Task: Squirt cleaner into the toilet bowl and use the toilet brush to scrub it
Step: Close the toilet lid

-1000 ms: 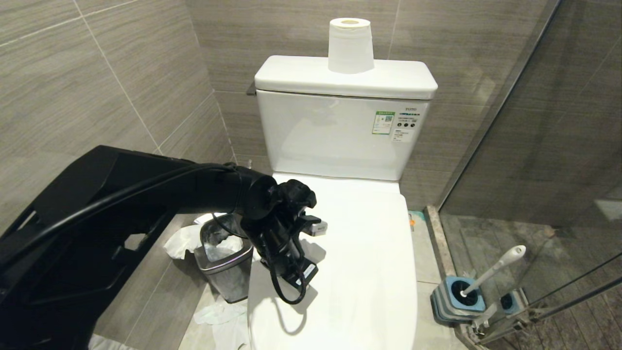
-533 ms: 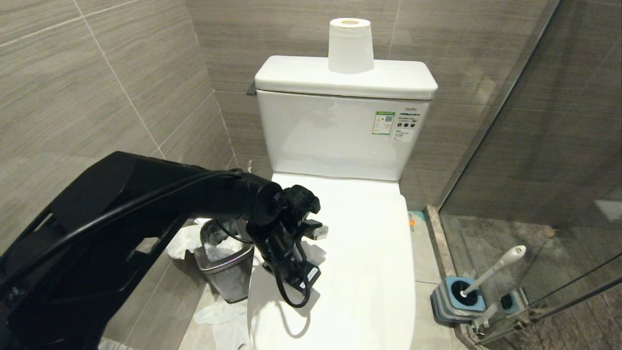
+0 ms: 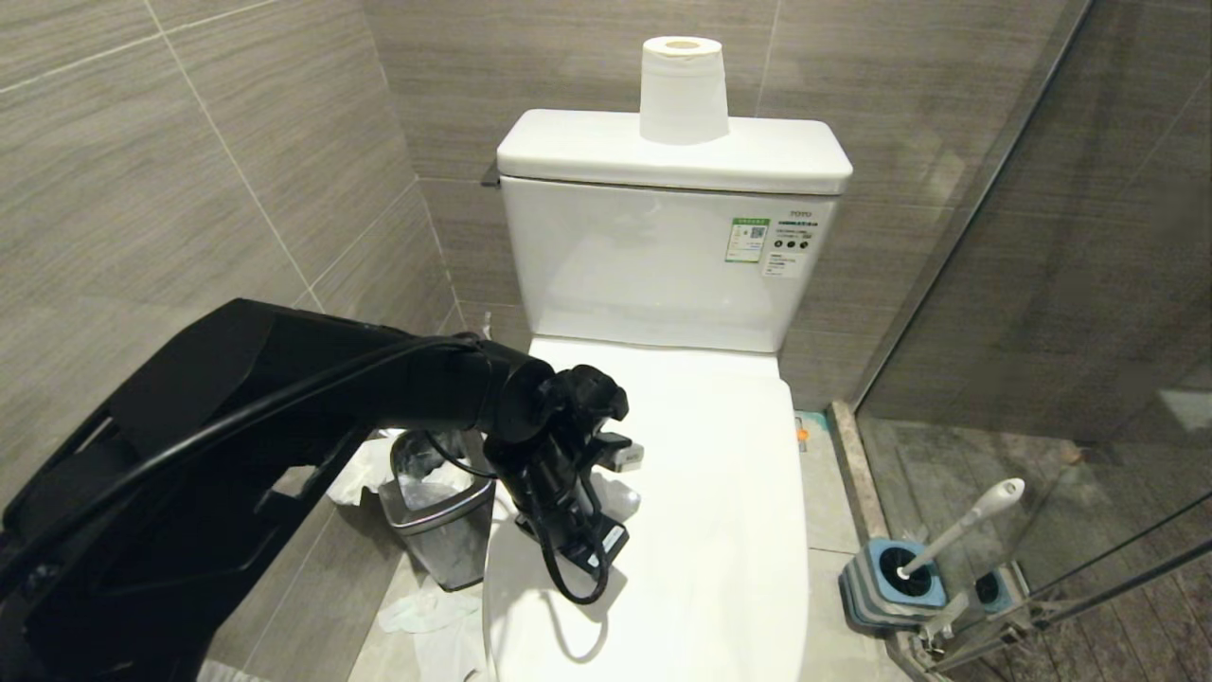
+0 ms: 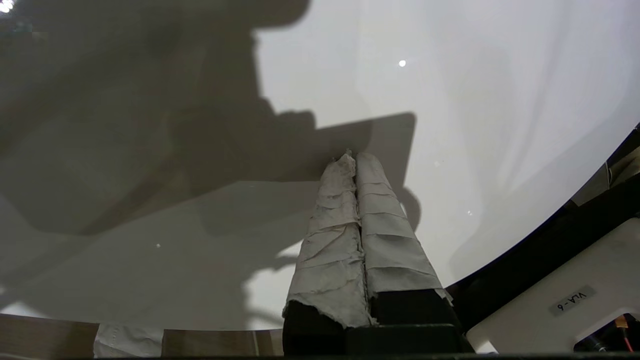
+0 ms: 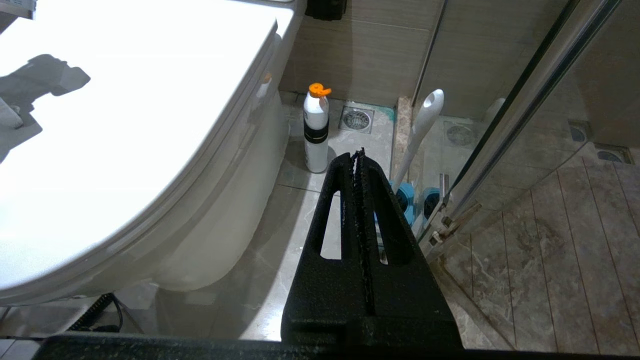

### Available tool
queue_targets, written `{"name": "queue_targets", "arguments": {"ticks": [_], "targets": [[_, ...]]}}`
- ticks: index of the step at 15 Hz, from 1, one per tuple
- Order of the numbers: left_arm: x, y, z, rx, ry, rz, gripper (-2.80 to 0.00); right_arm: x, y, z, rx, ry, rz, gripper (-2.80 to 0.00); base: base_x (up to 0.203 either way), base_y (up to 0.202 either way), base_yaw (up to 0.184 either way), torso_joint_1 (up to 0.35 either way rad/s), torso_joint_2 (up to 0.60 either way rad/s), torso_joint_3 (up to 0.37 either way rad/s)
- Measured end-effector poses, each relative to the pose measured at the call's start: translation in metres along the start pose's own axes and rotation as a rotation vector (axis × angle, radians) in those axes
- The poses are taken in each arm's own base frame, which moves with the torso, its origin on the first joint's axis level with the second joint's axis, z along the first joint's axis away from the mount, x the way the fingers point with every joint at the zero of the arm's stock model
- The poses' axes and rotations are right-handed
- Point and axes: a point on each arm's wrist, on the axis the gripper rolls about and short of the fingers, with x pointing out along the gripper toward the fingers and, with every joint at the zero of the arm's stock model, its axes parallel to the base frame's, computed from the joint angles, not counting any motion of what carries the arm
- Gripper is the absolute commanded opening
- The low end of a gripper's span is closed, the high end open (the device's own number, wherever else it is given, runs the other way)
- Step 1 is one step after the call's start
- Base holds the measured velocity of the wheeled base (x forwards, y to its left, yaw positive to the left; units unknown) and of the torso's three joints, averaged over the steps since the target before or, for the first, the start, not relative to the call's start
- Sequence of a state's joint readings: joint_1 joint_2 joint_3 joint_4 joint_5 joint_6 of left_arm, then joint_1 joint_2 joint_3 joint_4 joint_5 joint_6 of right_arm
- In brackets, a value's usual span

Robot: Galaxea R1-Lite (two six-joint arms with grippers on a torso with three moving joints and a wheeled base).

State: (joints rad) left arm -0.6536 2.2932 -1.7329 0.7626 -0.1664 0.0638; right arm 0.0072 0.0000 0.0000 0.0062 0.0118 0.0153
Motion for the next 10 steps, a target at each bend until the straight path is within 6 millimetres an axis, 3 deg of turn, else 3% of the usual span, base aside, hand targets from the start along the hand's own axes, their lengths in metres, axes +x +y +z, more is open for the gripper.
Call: {"name": "queue_targets", "arguments": {"ticks": [5, 10], "targets": [[-0.015, -0.003, -0.002, 0.005, -0.022, 0.005, -2.8, 0.0, 0.0, 0.0, 0.0, 0.0, 0.0, -2.8, 0.0, 0.0, 0.0, 0.0, 0.0, 0.0], [-0.067, -0.011, -0.008, 0.023, -0.136, 0.009, -2.8, 0.0, 0.0, 0.0, 0.0, 0.0, 0.0, -2.8, 0.0, 0.0, 0.0, 0.0, 0.0, 0.0]]}}
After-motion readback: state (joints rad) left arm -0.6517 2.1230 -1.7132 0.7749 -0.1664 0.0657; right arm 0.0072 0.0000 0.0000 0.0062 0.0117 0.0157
